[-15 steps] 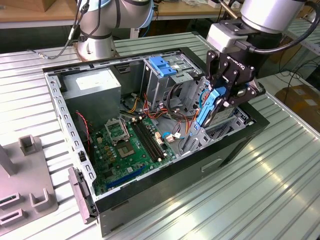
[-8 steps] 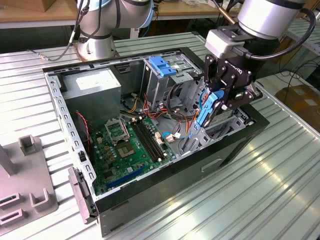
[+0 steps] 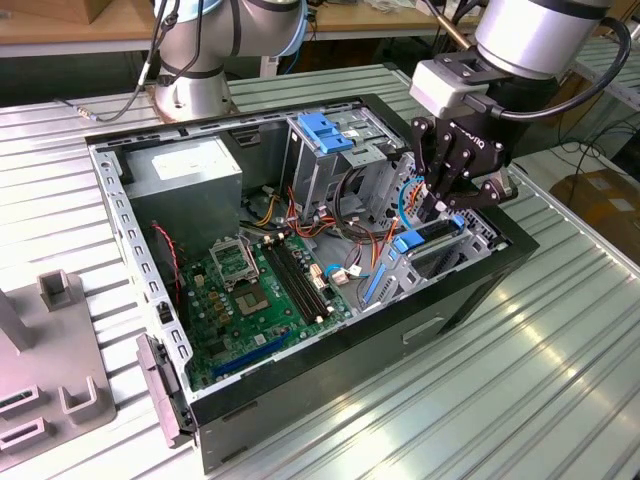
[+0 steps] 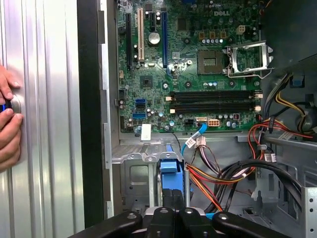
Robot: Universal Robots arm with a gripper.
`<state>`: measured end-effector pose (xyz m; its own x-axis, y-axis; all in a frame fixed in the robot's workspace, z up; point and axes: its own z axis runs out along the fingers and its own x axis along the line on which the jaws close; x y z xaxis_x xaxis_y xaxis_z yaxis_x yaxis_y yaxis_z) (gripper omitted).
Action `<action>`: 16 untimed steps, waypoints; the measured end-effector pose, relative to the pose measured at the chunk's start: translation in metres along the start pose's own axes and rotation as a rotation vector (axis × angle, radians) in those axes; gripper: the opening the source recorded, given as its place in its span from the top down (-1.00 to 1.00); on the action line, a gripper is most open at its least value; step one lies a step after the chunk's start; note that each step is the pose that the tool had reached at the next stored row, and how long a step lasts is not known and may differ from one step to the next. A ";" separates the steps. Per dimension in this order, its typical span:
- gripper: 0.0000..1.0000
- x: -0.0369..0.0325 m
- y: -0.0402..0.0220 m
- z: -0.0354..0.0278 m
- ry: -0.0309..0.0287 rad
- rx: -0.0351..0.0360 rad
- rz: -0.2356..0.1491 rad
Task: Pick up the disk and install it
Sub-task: 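Insert the disk into the insertion slot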
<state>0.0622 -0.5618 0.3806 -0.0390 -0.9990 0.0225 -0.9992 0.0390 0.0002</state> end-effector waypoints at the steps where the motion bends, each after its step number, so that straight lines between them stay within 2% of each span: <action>1: 0.79 0.0000 0.0000 0.0000 0.0000 0.0000 0.000; 5: 0.79 -0.0001 -0.0011 0.0016 -0.0001 0.0002 0.000; 8: 0.79 -0.0003 -0.0054 0.0037 0.0001 0.0002 0.000; 14: 0.79 -0.0011 -0.0221 0.0091 -0.0001 0.0002 0.000; 16: 0.79 -0.0012 -0.0244 0.0123 0.0000 0.0002 0.000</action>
<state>0.0866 -0.5618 0.3683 -0.0390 -0.9990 0.0225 -0.9992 0.0390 0.0000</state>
